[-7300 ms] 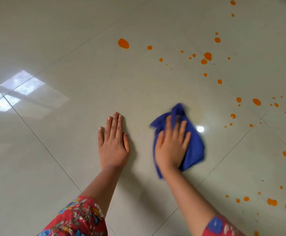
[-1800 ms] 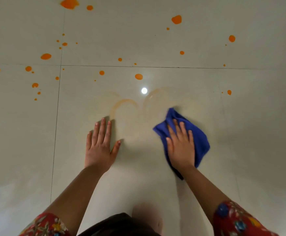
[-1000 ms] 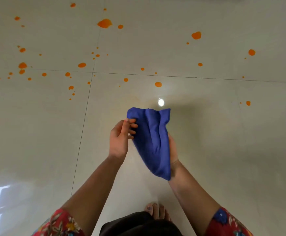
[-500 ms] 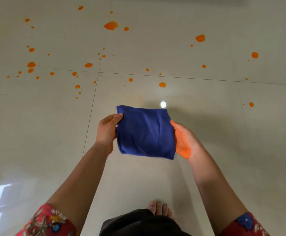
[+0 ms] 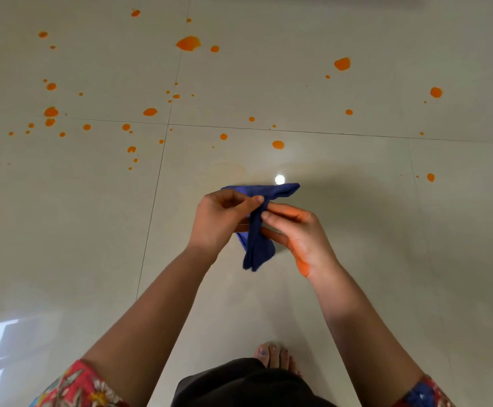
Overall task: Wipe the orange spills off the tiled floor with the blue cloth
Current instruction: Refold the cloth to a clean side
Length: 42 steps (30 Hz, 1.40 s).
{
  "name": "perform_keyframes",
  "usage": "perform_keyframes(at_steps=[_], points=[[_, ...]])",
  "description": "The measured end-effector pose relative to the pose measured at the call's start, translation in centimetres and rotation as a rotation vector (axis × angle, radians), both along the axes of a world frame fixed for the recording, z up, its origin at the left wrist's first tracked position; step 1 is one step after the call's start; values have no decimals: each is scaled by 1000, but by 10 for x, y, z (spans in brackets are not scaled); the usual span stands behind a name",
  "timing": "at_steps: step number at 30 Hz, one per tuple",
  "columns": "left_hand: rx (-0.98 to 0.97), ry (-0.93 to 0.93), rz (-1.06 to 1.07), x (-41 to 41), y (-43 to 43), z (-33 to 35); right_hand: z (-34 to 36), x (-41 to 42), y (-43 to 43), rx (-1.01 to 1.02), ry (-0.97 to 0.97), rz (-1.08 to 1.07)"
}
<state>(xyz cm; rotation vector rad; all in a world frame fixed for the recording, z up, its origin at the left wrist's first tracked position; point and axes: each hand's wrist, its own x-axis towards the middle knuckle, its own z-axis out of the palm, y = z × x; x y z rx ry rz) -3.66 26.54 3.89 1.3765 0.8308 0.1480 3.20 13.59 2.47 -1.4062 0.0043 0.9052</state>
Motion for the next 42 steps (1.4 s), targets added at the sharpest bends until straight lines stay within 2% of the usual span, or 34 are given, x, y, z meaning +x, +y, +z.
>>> perform_keyframes(at_steps=[2, 4, 7, 10, 11, 13, 14, 15, 17, 19, 20, 22, 24, 26, 28, 30, 34, 37, 40, 42], points=[[17, 10, -16, -2, 1, 1, 0, -3, 1, -93, -151, -11], [21, 5, -55, -3, 0, 0, -2, -3, 0, -125, -202, -50], [74, -5, -116, -1, 0, 0, 1, 2, -5, -90, -137, -45], [38, 57, -10, -4, 17, -9, 4, 14, -18, -8, -56, -16], [131, 153, -10, -7, 27, -16, 6, 20, -22, 16, -30, -21], [468, 421, -122, -15, 43, -26, 9, 32, -30, -1, -72, 41], [531, 421, -194, -17, 47, -27, 12, 37, -31, -16, -119, 116], [485, 299, -276, -16, 47, -22, 19, 41, -30, -6, -143, 211], [247, 13, -470, -6, 41, -10, 31, 49, -23, 75, -82, 348], [67, -91, -665, 5, 30, 2, 36, 57, -16, 167, 31, 401], [4, -102, -672, 9, 25, 8, 33, 59, -14, 248, 112, 374], [-66, -123, -523, 14, 18, 17, 20, 56, -11, 427, 382, 132], [-79, -123, -310, 15, 17, 18, -7, 40, -14, 403, 532, -155], [-86, -64, -117, 14, 20, 13, -28, 16, -20, 304, 609, -230], [-60, 44, -33, 11, 28, 5, -32, -1, -23, 316, 689, -197], [-40, 127, -41, 7, 36, 0, -25, -1, -22, 269, 621, -216], [25, 144, -61, -3, 46, 7, -7, 10, -16, 66, 230, -177], [66, 18, 16, -6, 49, 16, 5, 20, -18, 138, 83, -282], [-78, -207, -25, -4, 48, 25, 20, 31, -16, 141, -27, -303], [-174, -234, -42, -1, 48, 29, 30, 36, -13, 55, -121, -280]])
